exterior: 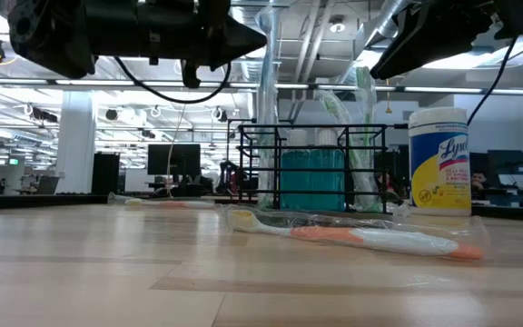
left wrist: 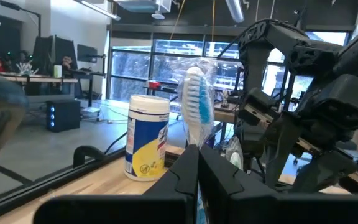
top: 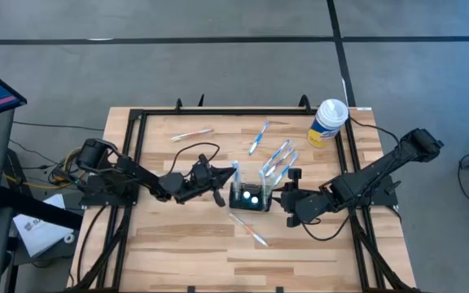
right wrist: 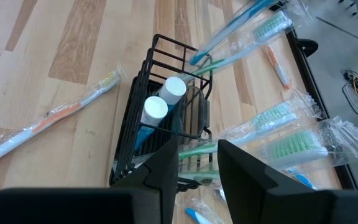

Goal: Pick & Place toothbrushing station
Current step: Put the blue toothbrush into the wire organizer

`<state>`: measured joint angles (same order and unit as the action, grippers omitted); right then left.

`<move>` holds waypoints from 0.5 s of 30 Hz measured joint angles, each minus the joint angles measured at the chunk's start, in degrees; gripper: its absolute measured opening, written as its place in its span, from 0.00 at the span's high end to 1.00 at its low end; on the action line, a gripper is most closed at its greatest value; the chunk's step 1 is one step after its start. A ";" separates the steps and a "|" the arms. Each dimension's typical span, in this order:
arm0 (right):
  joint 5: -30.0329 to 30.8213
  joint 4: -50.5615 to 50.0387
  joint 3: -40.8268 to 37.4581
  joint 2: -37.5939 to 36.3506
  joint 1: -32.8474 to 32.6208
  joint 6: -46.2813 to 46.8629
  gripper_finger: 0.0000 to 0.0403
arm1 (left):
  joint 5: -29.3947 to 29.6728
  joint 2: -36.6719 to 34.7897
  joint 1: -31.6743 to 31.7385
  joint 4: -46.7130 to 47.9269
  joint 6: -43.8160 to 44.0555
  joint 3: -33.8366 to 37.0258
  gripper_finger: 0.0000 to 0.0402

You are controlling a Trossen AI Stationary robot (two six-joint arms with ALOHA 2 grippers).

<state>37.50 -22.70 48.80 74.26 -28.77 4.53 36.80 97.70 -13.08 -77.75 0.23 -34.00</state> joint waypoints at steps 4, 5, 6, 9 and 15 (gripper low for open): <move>-0.02 -0.02 0.00 0.00 0.00 0.00 0.74 | -0.02 0.32 0.00 -0.03 0.00 0.00 1.00; -0.02 -0.02 0.00 0.00 0.00 0.00 0.74 | -0.04 0.32 -0.02 -0.16 0.02 0.00 1.00; -0.02 -0.02 0.00 0.00 0.00 -0.01 0.74 | -0.04 0.32 -0.04 -0.14 0.00 0.00 1.00; -0.02 -0.02 0.00 0.00 0.00 -0.02 0.74 | -0.04 0.32 -0.11 -0.10 0.00 0.00 1.00; -0.02 -0.02 0.00 0.00 0.00 0.00 0.74 | -0.04 0.32 -0.11 -0.07 0.01 0.00 0.99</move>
<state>37.47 -22.72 48.80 74.26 -28.77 4.54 36.76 98.02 -13.19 -77.82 0.24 -34.00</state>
